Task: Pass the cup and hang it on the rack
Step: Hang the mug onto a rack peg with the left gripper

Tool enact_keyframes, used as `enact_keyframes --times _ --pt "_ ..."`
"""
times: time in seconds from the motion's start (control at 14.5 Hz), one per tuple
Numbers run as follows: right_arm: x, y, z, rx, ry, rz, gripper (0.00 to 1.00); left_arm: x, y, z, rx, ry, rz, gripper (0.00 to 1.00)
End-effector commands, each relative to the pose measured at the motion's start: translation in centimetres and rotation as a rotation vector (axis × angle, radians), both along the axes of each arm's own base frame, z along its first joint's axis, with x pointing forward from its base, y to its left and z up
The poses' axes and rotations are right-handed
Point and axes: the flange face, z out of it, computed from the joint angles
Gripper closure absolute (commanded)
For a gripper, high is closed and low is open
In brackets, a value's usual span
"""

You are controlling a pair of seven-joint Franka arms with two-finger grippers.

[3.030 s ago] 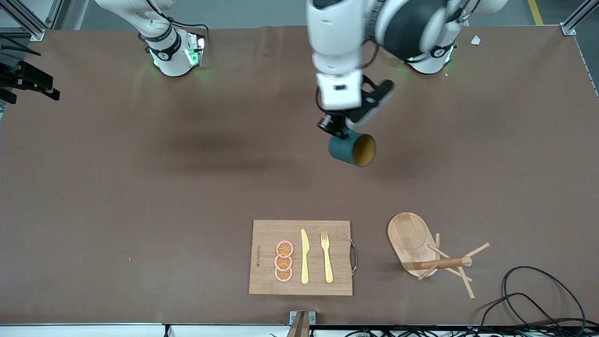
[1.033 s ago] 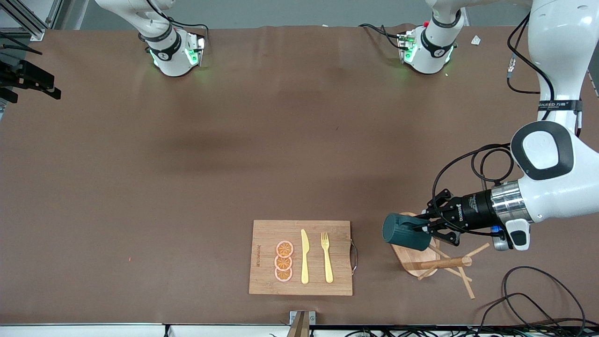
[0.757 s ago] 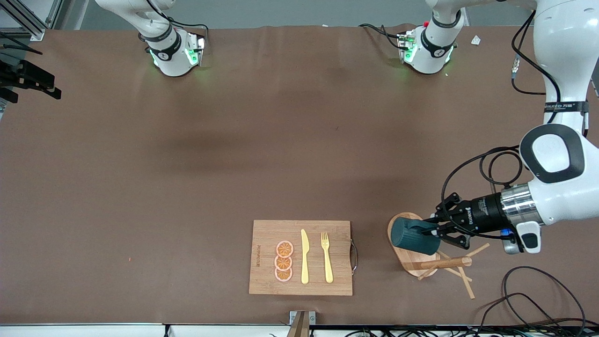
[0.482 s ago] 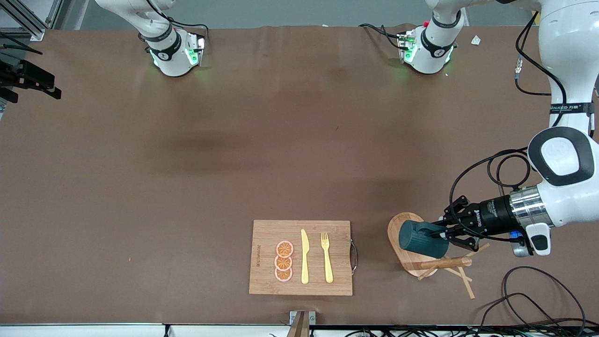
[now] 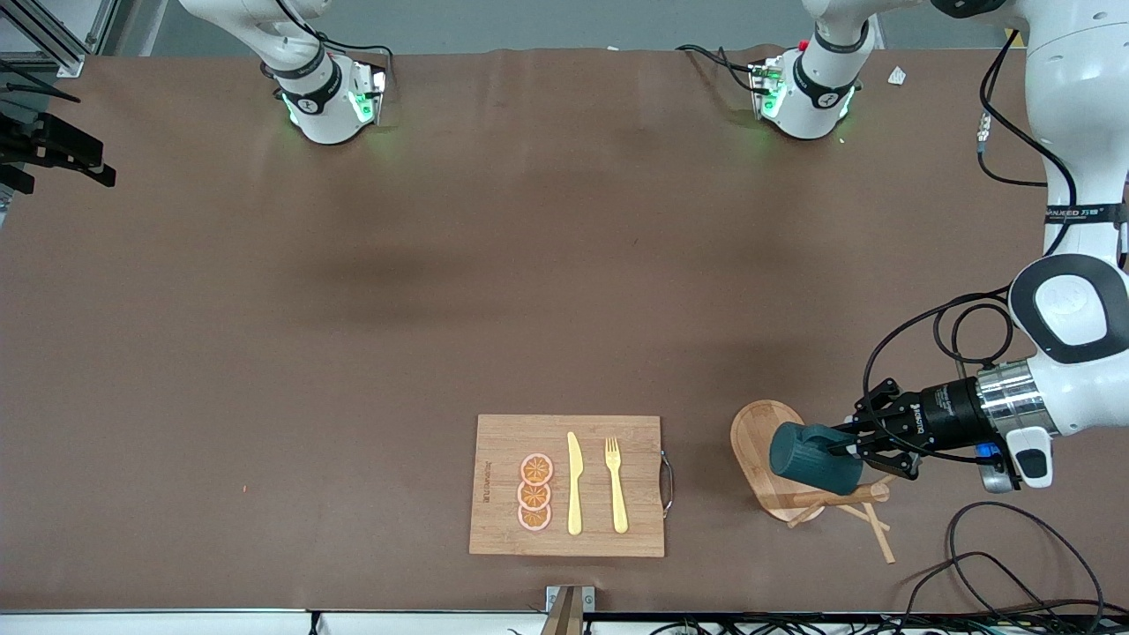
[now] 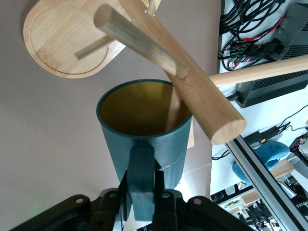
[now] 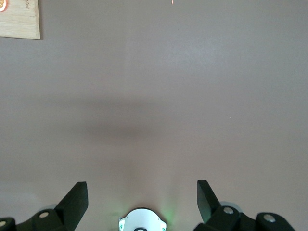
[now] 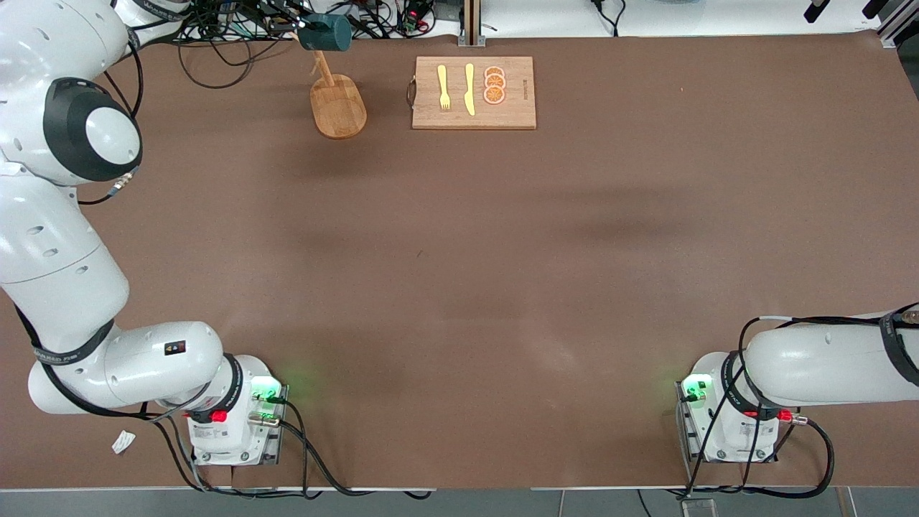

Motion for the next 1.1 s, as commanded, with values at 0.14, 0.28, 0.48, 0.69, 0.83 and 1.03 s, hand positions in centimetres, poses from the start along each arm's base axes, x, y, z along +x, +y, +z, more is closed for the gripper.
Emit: enact_keyframes --times 0.14,0.28,0.48,0.69,0.83,1.03 --pt "-0.9 -0.2 0.1 -0.015 0.009 0.014 0.0 0.4 0.1 0.0 -0.029 -0.017 -0.006 0.91" --pt "-0.9 -0.1 0.1 -0.016 0.009 0.014 0.0 0.5 0.8 0.0 -0.027 -0.018 0.003 0.91" --pt "-0.8 -0.1 0.2 -0.025 0.007 0.016 0.0 0.5 1.1 0.0 -0.027 -0.02 0.005 0.89" --pt "-0.9 -0.2 0.2 -0.027 0.01 -0.004 0.0 0.5 1.1 0.0 -0.025 -0.028 -0.001 0.86" --pt "-0.9 -0.3 0.2 -0.028 0.012 -0.02 0.0 0.6 0.9 0.0 -0.024 -0.037 -0.008 0.61" --pt "-0.9 -0.2 0.2 -0.03 0.012 -0.046 0.0 0.6 0.1 1.0 -0.013 -0.062 -0.004 0.0"
